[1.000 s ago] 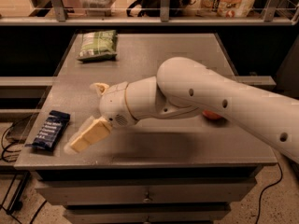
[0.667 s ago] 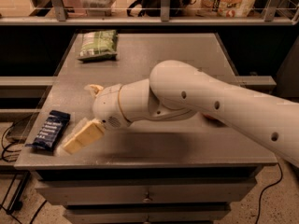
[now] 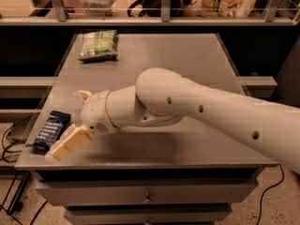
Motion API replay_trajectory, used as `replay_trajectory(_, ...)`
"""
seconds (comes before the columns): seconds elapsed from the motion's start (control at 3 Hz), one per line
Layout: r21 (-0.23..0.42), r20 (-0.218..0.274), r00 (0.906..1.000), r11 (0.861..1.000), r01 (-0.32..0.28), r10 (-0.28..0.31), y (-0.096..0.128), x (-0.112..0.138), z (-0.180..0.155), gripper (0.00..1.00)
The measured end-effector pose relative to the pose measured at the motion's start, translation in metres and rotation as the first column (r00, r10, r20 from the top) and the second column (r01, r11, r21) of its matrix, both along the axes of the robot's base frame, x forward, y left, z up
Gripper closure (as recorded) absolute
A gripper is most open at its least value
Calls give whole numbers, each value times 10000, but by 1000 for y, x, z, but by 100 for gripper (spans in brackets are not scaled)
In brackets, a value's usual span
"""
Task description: Move rxbar blueberry near green jalapeno chip bag
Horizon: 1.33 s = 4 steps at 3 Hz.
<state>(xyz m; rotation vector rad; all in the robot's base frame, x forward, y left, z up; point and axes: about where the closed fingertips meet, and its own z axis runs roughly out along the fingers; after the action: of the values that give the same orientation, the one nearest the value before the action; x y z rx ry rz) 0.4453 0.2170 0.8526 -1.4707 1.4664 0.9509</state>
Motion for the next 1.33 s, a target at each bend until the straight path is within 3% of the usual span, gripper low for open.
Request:
replay_trajectory(1.0, 116, -198, 9985, 9987, -502, 504, 39, -6, -22, 0)
replay_trajectory(1.33, 41, -103, 9989, 9990, -450, 450, 43, -5, -26, 19)
